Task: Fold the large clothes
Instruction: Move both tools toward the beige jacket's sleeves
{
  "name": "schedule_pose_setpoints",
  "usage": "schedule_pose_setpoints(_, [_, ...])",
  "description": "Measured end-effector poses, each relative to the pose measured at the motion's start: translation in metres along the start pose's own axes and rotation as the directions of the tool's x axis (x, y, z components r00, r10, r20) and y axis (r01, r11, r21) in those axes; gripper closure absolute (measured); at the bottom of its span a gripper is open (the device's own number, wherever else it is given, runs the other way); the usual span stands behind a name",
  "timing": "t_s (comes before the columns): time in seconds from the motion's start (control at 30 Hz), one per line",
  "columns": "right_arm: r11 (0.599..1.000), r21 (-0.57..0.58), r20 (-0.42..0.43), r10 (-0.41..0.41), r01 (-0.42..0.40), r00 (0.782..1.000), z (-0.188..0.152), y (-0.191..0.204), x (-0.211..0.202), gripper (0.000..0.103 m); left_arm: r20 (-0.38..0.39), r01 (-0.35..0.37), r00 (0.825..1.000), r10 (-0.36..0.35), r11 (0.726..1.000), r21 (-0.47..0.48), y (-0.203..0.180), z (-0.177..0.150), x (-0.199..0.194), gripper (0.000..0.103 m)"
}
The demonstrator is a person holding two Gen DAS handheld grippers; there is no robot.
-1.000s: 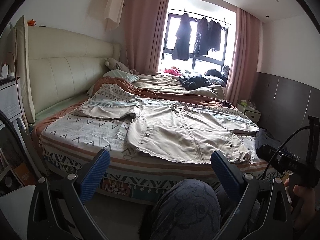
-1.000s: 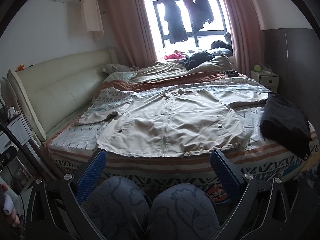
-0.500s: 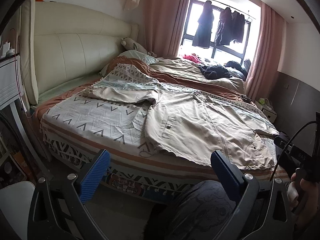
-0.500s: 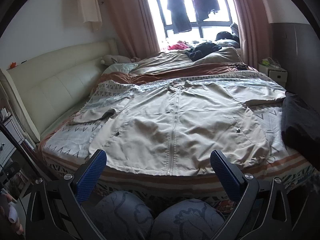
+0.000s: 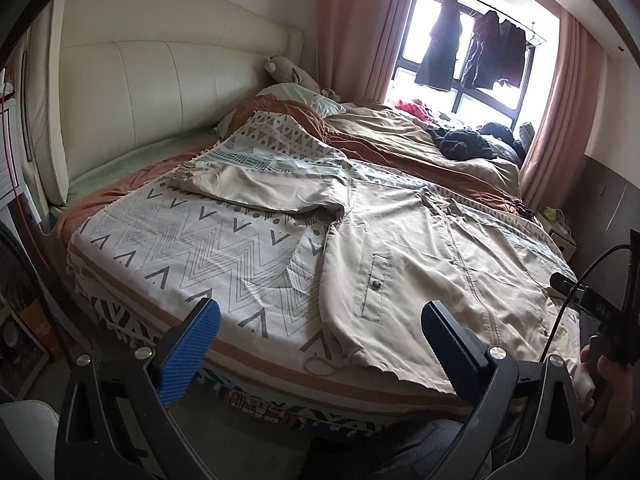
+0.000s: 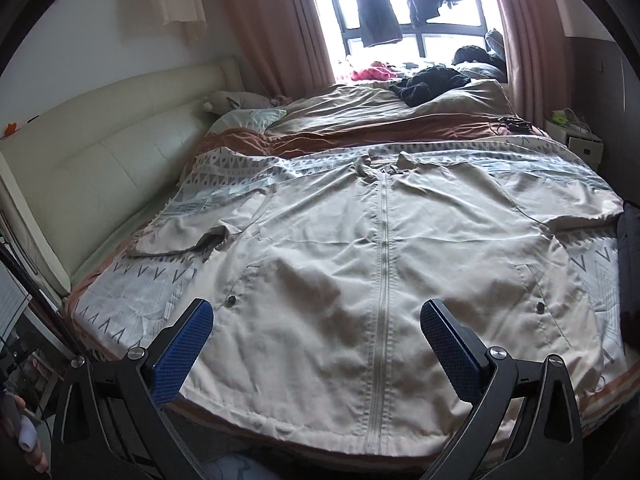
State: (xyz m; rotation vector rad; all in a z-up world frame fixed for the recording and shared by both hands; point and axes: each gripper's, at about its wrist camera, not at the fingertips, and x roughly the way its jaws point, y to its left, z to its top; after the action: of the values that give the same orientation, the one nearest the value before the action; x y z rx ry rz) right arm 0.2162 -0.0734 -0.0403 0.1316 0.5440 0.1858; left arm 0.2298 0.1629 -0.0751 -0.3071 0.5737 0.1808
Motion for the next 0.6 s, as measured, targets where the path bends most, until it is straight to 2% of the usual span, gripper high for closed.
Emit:
schedule_pose_setpoints(0.23, [0.999, 0.040, -0.027, 0.024, -0.023, 0.999, 0.030, 0.000, 0.065, 0.000, -0.046, -0.008, 0.999, 0.005, 0.998, -0.064, 0.024, 0.018, 0.049, 0.000])
schedule_pose_setpoints(0.43, [0.997, 0.055, -0.049, 0.050, -0.048, 0.998, 0.048, 0.006, 0.120, 0.000, -0.075, -0.044, 0.997, 0.036, 0.993, -0.111, 0.052, 0.036, 0.093, 0.000])
schedule_pose_setpoints(0.6, [0.994, 0.082, -0.080, 0.072, -0.066, 0.994, 0.065, 0.008, 0.167, 0.000, -0.104, -0.029, 0.995, 0.011, 0.984, -0.177, 0.074, 0.054, 0.133, 0.000])
